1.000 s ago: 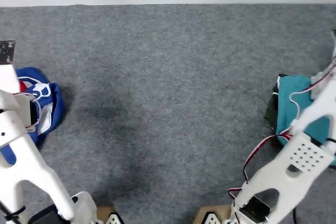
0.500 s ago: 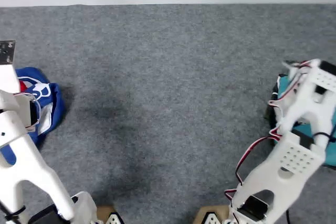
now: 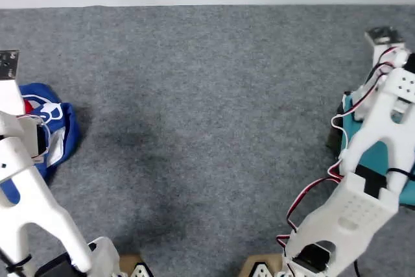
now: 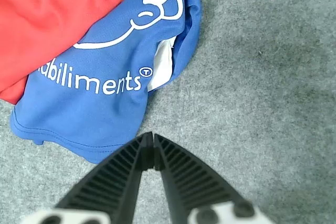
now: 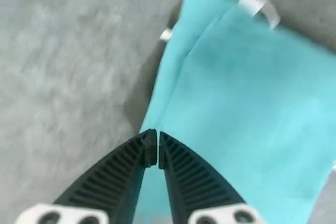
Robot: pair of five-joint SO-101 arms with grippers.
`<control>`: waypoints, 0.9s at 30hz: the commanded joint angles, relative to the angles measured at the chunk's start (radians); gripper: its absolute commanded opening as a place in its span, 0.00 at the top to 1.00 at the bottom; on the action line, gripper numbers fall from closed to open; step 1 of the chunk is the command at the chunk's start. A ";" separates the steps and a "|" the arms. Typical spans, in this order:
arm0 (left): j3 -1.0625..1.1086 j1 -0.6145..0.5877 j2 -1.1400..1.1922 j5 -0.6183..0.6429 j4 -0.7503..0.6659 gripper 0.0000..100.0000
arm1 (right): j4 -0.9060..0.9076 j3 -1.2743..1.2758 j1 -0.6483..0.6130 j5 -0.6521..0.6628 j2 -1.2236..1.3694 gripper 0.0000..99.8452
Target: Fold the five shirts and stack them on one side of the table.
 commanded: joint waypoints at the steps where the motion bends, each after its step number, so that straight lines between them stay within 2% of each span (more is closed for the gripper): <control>1: -0.031 0.005 -0.037 -0.011 0.020 1.00 | -0.151 -0.048 0.005 -0.012 0.001 0.99; 7: -0.030 0.005 -0.037 -0.011 0.020 1.00 | -0.349 -0.048 -0.013 -0.012 0.166 0.99; 12: -0.030 0.005 -0.037 -0.011 0.020 1.00 | -0.366 -0.051 -0.091 -0.012 0.252 0.99; 17: 0.001 0.005 -0.037 -0.011 0.020 1.00 | -0.266 -0.071 -0.145 -0.069 0.170 0.99; 27: 0.007 0.003 -0.038 -0.011 0.020 1.00 | 0.045 -0.086 -0.236 -0.132 -0.071 0.99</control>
